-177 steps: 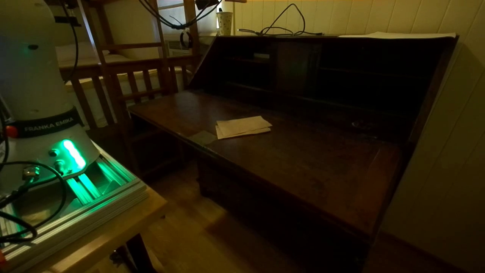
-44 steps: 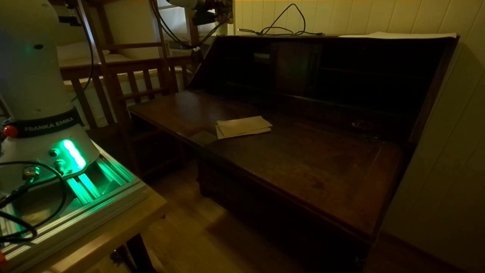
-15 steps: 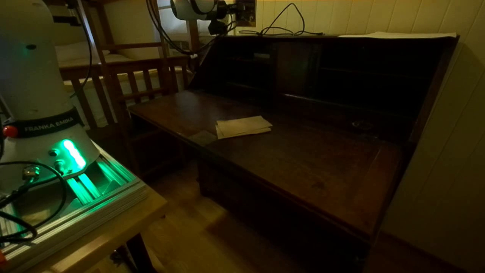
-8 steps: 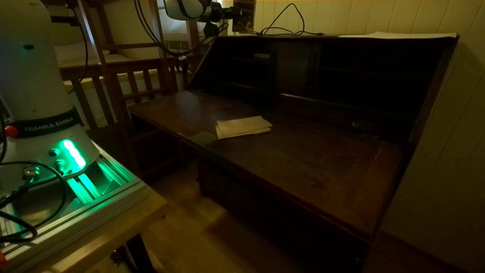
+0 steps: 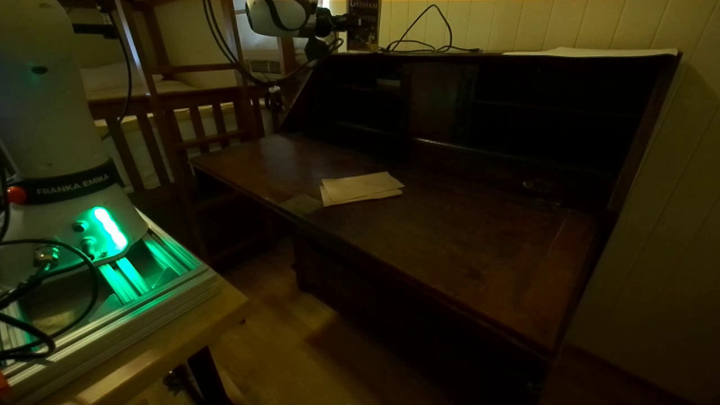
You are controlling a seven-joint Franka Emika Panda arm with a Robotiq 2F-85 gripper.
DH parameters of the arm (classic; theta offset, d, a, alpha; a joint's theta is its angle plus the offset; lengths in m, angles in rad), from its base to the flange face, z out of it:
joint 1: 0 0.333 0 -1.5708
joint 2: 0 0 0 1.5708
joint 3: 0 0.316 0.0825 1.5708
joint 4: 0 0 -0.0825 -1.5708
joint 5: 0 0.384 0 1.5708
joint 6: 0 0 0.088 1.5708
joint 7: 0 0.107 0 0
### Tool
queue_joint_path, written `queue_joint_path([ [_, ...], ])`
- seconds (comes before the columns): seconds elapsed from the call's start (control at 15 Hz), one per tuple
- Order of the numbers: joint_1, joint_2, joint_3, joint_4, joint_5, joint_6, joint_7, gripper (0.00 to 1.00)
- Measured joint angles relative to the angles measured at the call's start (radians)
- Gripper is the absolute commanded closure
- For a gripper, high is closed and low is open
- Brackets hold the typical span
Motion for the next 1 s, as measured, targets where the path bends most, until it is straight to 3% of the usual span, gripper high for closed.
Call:
queue_joint_path([
  [0.27,-0.033,0.03,0.01,0.029,-0.125,0.026,0.13,0.9],
  [0.33,-0.044,0.04,0.012,0.043,-0.155,0.036,0.166,0.65],
  [0.4,-0.055,0.05,0.015,0.058,-0.177,0.051,0.195,0.65],
  [0.47,-0.064,0.057,0.016,0.072,-0.188,0.063,0.21,0.9],
  [0.73,-0.063,0.064,0.015,0.086,-0.188,0.072,0.213,0.9],
  [1.0,0.019,0.083,-0.04,0.138,-0.187,0.093,0.212,0.9],
])
